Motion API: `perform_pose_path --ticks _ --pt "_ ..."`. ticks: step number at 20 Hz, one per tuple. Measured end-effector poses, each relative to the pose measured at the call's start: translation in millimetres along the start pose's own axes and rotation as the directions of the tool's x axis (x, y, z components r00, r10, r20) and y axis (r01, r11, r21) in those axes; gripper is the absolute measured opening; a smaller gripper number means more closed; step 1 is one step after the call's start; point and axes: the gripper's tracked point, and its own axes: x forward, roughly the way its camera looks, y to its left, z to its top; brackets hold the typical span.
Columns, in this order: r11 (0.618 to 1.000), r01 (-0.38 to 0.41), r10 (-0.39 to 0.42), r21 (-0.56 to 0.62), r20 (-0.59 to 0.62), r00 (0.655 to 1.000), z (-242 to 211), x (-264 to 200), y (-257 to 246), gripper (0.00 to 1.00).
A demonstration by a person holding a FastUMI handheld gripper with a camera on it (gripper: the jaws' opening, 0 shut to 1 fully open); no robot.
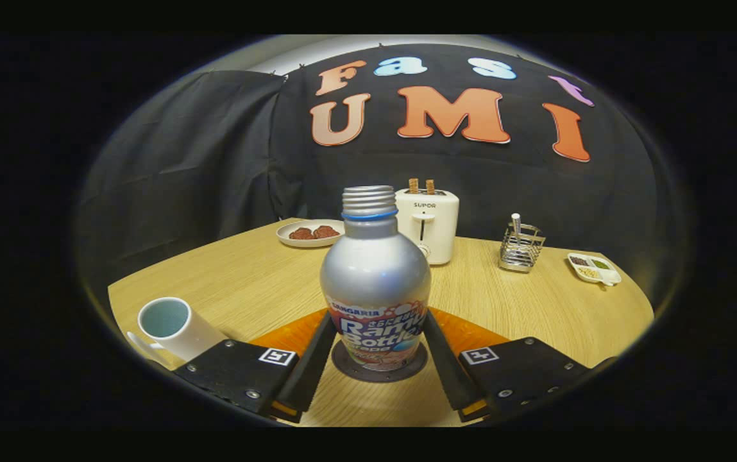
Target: Take the bottle from table, then pour the juice into the cup, finally place the bottle on the coaster
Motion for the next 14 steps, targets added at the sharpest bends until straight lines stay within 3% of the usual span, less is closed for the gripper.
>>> perform_pose_path --ticks 6,14 --pt "1.0 -0.002 0.002 -0.007 0.035 0.999 13.0 -20.2 -3.5 0.96" --pt "0.999 -0.014 0.02 -0.035 0.173 0.985 51.7 -90.6 -14.9 0.97"
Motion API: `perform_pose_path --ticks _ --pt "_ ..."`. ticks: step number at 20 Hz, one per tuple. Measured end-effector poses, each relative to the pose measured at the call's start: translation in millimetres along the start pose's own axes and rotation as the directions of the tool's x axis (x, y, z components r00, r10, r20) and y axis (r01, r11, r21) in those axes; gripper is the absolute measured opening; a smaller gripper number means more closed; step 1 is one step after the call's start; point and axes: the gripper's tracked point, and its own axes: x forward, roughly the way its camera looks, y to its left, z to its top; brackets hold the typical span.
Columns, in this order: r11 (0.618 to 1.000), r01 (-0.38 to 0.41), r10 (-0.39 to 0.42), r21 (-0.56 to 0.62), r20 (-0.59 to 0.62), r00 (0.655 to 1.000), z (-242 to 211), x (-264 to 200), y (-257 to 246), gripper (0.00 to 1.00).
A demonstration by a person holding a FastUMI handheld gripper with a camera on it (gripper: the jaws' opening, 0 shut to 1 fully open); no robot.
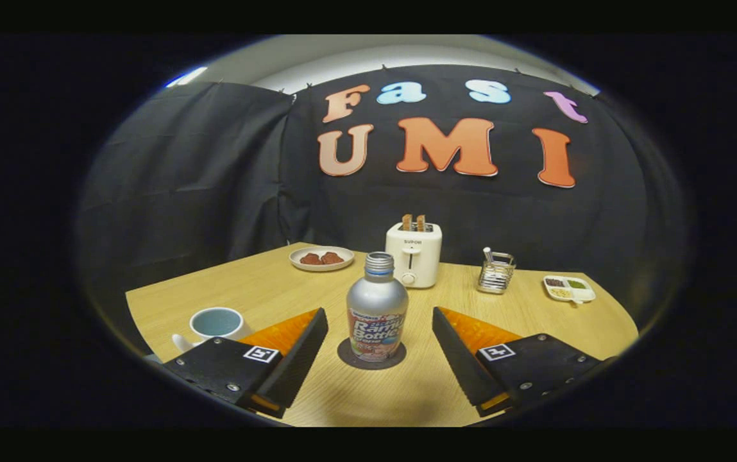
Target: Take the bottle from table, then pour the juice into the cup, finally place the bottle on the coaster
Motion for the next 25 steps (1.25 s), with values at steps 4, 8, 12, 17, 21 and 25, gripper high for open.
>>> perform_pose_path --ticks 4,8,12,17,21,25 --pt "1.0 0.013 -0.013 0.004 0.094 0.996 36.5 -38.3 -13.5 0.97" --pt "0.999 0.053 -0.051 -0.009 0.178 0.983 71.1 -77.0 -34.7 0.97" --pt "0.988 0.148 -0.134 -0.037 0.247 0.96 94.3 -114.0 -60.3 0.97" --pt "0.981 0.196 -0.184 -0.011 0.287 0.94 109.0 -150.4 -80.8 0.97" --pt "0.974 0.228 -0.222 0.018 0.301 0.927 114.1 -169.0 -98.1 0.97" --pt "0.965 0.257 -0.259 0.049 0.318 0.912 122.2 -185.3 -110.1 0.97"
